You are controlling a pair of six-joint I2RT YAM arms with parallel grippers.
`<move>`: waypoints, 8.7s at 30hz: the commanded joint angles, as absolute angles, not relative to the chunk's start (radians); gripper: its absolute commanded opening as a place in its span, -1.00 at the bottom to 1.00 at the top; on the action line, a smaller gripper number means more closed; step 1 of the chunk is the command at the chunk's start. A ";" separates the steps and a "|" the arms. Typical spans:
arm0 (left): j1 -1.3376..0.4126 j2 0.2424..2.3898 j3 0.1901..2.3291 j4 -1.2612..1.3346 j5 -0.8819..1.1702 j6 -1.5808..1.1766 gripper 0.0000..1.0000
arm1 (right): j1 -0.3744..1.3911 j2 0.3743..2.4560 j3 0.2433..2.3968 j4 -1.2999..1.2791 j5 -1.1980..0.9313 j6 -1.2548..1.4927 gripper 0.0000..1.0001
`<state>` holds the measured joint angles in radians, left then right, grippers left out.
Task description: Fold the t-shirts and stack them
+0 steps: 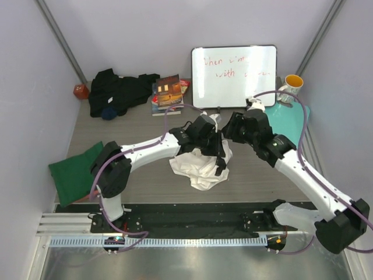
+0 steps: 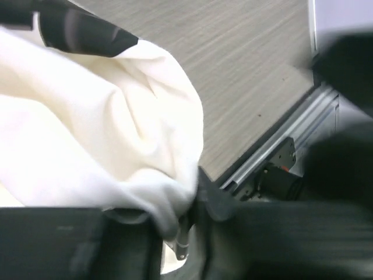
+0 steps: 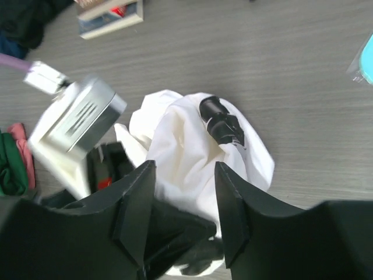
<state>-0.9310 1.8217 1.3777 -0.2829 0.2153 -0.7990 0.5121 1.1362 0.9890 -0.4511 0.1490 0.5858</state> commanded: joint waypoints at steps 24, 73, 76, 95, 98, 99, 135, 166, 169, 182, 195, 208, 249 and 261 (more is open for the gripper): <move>-0.689 1.200 0.870 -0.410 -0.089 -0.865 0.47 | 0.696 1.034 0.870 -0.540 -0.130 0.502 0.08; -0.653 1.174 0.684 -0.281 -0.005 -0.914 0.46 | 1.109 1.538 1.051 -0.472 0.048 0.566 0.10; -0.653 1.160 0.680 -0.285 -0.012 -0.914 0.47 | 1.112 1.574 1.037 -0.457 0.063 0.561 0.10; -0.653 1.137 0.644 -0.279 -0.023 -0.920 0.46 | 1.112 1.701 1.058 -0.454 0.192 0.517 0.11; -0.653 1.132 0.637 -0.279 -0.026 -0.922 0.46 | 1.112 1.700 1.057 -0.454 0.216 0.509 0.11; -0.653 1.132 0.637 -0.279 -0.025 -0.923 0.46 | 1.112 1.700 1.057 -0.453 0.228 0.508 0.11; -0.626 1.078 0.624 -0.341 -0.112 -0.968 0.49 | 1.104 1.415 1.305 -0.531 0.328 0.368 -0.98; -0.603 0.989 0.612 -0.397 -0.175 -1.011 0.50 | 1.094 1.244 1.623 -0.614 0.661 0.124 -0.98; -0.603 1.014 0.618 -0.388 -0.154 -1.000 0.50 | 1.023 1.290 1.574 -0.562 0.605 0.117 -0.98; -0.603 1.022 0.600 -0.405 -0.158 -0.989 0.50 | 0.808 1.673 1.598 -0.370 0.313 0.162 -0.98; -0.601 0.973 0.591 -0.480 -0.255 -0.983 0.50 | 0.799 1.594 1.471 -0.541 0.377 0.232 -0.21; -0.598 0.993 0.598 -0.498 -0.296 -1.028 0.50 | 0.959 1.374 1.375 -0.680 0.189 0.132 0.09; -0.563 0.440 0.693 -1.042 -0.769 -1.255 0.49 | 1.220 2.000 1.473 -0.347 0.080 0.159 0.53; -0.563 0.463 0.669 -1.011 -0.733 -1.261 0.49 | 1.172 2.057 1.457 -0.350 0.113 0.193 0.44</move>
